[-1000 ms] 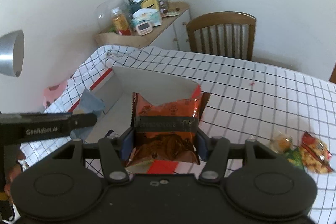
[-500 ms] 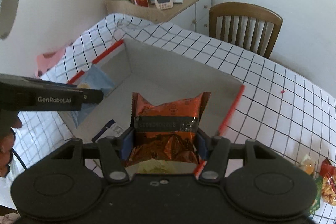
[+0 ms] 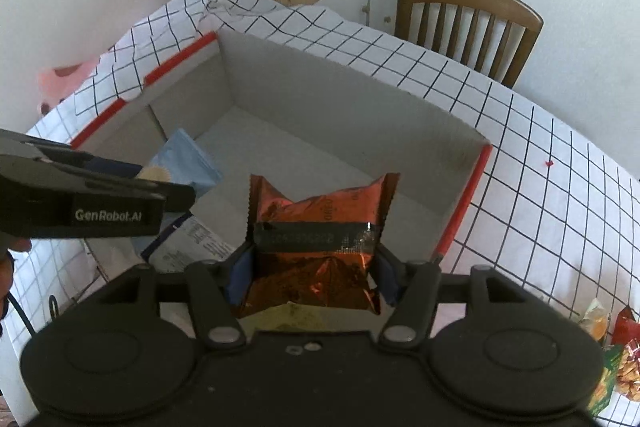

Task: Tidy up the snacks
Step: 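Carry both packs over the red box and open both grippers to release them, then move both tools back from the box toward the remaining snacks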

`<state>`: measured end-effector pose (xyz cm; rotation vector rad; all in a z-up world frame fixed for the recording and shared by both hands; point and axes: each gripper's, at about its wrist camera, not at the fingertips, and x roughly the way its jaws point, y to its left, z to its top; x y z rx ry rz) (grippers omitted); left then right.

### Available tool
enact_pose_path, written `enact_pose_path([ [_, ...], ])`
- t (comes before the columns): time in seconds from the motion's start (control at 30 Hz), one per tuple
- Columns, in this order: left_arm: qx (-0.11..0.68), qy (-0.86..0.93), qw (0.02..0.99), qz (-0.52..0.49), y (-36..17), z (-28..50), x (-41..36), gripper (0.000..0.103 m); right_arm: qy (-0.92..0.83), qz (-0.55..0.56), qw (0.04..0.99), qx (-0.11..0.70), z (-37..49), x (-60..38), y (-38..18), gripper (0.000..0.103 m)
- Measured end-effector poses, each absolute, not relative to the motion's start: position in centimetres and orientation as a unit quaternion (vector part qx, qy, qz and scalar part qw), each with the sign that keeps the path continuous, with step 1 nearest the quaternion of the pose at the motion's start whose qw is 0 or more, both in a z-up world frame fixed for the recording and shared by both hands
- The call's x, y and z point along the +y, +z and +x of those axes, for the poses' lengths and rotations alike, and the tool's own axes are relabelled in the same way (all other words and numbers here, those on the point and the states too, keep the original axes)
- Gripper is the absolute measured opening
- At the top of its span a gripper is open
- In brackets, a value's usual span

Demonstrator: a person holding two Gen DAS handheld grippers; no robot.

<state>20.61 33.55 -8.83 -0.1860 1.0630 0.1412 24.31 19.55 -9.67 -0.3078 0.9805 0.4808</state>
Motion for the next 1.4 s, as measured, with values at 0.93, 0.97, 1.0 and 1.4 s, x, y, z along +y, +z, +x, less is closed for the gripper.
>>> enact_pose_path([
  [0.93,0.449,0.073,0.888,-0.074,-4.4,16.5,30.1,0.068,0.262,-0.116,0.867,0.408,20.5,15.7,-4.9,0.086],
  [0.97,0.444,0.072,0.890,-0.073,-4.0,16.2,29.7,0.068,0.264,-0.113,0.868,0.405,20.2,15.3,-4.6,0.086],
  [1.0,0.440,0.072,0.892,-0.072,-3.7,16.0,29.3,0.068,0.265,-0.110,0.870,0.402,20.0,15.0,-4.3,0.086],
  [1.4,0.401,0.052,0.912,-0.066,-0.5,12.7,23.2,0.068,0.278,-0.068,0.881,0.377,17.2,8.9,-1.3,0.091],
])
